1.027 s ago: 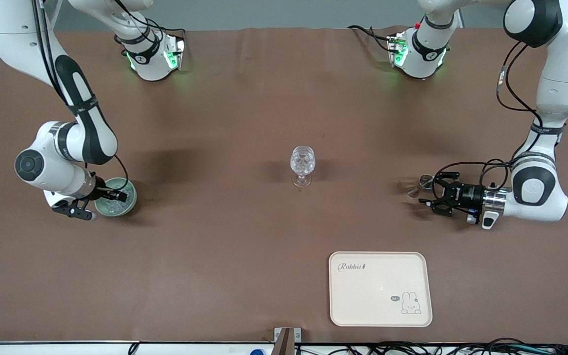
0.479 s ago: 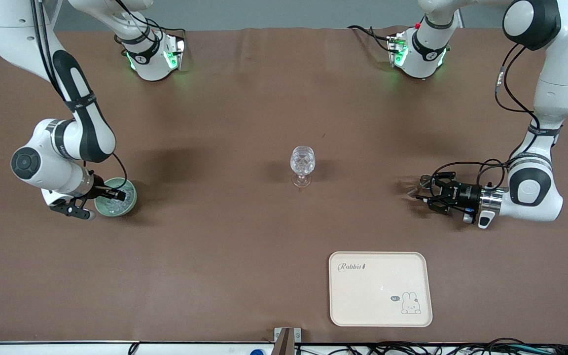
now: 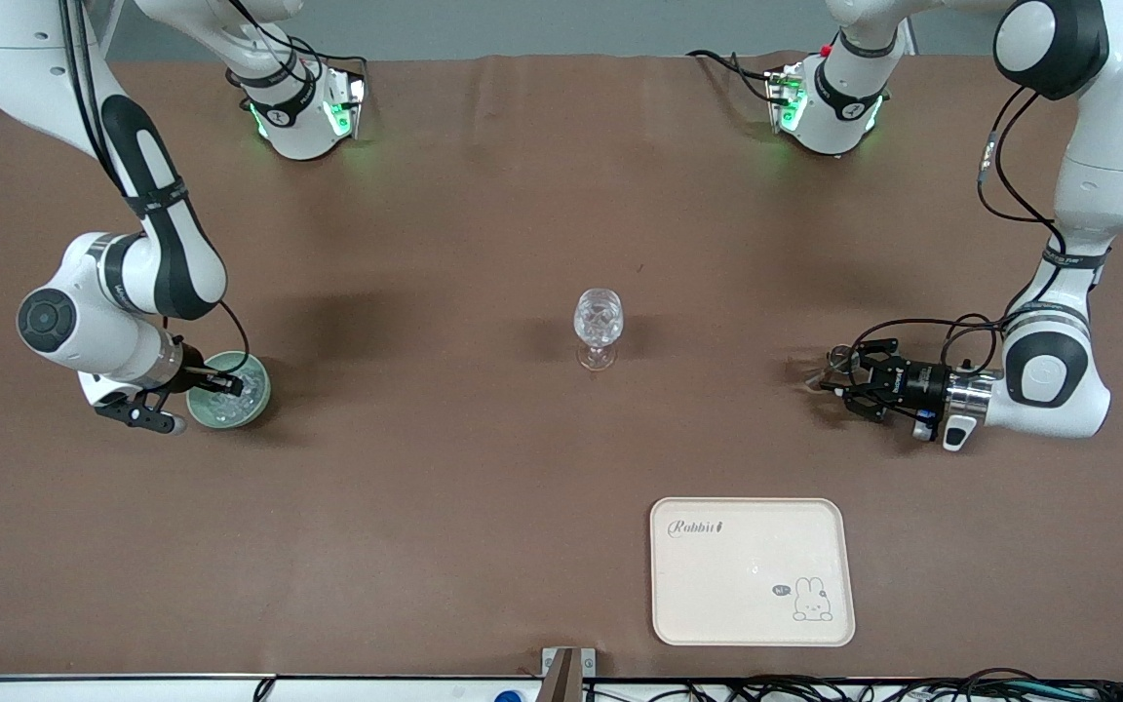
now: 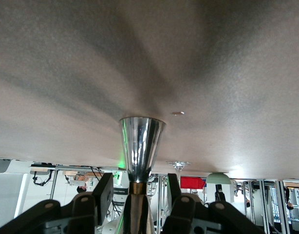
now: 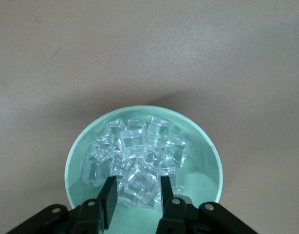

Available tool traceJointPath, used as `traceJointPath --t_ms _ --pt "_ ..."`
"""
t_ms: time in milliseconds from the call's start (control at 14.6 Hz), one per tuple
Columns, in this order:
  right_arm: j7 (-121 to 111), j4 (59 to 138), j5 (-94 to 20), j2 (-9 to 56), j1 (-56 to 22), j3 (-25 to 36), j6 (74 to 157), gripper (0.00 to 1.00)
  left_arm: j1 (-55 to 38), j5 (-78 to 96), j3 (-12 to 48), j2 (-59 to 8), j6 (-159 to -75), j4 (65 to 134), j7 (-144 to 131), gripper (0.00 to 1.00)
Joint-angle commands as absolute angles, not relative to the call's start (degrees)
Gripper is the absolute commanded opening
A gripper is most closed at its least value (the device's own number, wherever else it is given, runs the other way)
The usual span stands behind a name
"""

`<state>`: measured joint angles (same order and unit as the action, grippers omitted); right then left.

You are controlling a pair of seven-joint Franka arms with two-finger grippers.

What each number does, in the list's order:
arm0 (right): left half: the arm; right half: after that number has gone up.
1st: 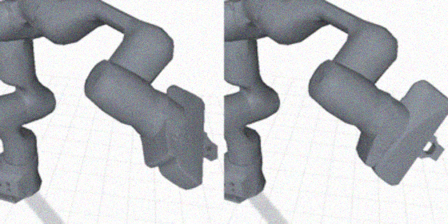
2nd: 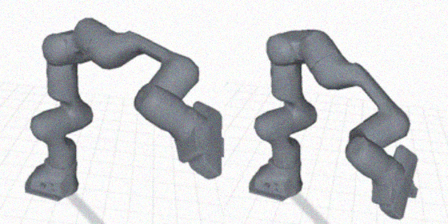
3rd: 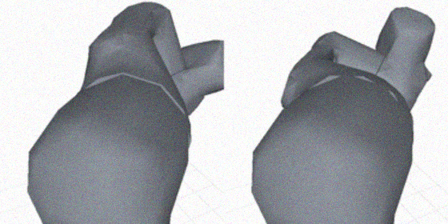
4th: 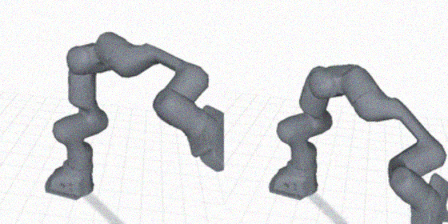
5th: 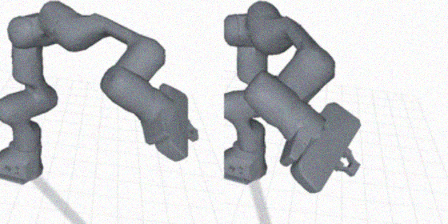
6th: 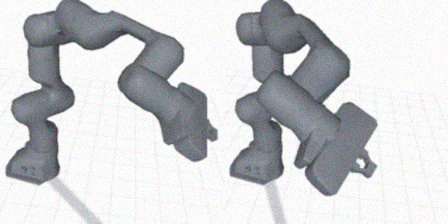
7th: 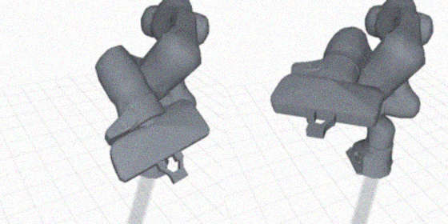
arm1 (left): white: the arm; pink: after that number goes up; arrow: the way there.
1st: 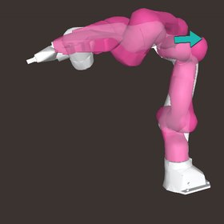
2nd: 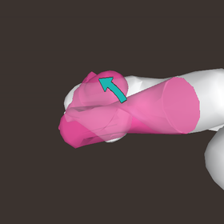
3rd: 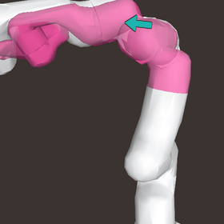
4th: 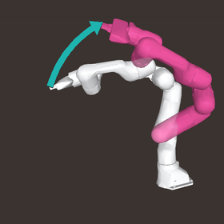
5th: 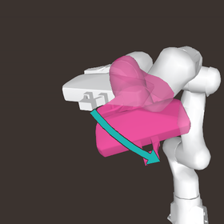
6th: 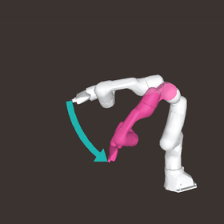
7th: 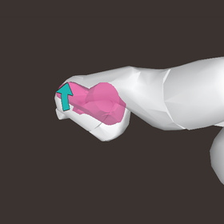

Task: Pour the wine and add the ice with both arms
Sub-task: 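Lift the ice cube with the right gripper while the left gripper lifts the jigger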

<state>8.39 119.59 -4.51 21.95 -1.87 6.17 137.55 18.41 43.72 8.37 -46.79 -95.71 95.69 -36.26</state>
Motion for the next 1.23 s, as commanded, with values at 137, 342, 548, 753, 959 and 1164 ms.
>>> traceJointPath --t_ms 137,342,548,753,959,1164 --pt "8.96 120.41 -5.71 20.65 -1.76 6.15 138.25 0.44 18.46 44.65 8.53 -47.28 -95.19 95.71 -35.33 0.47" --pt "8.96 120.5 -5.71 20.74 -1.58 6.15 138.25 0.44 18.46 44.65 8.53 -47.46 -95.19 95.71 -33.75 0.38" --pt "8.96 120.59 -5.71 20.83 -1.58 6.15 138.25 0.44 18.46 44.65 8.53 -47.37 -95.19 95.71 -33.75 0.21" --pt "8.96 120.59 -5.71 21.36 -1.58 6.15 138.25 0.44 18.37 44.56 8.61 -47.29 -95.19 95.62 -33.75 0.03" --pt "9.05 120.59 -5.71 21.8 -1.58 6.15 138.25 0.43 18.46 44.56 9.84 -46.76 -93.44 95.19 -34.1 0.01" --pt "9.05 120.59 -5.71 22.32 -1.58 6.15 139.21 0.37 18.63 44.82 13.61 -45.62 -92.81 94.83 -37.6 0.01"
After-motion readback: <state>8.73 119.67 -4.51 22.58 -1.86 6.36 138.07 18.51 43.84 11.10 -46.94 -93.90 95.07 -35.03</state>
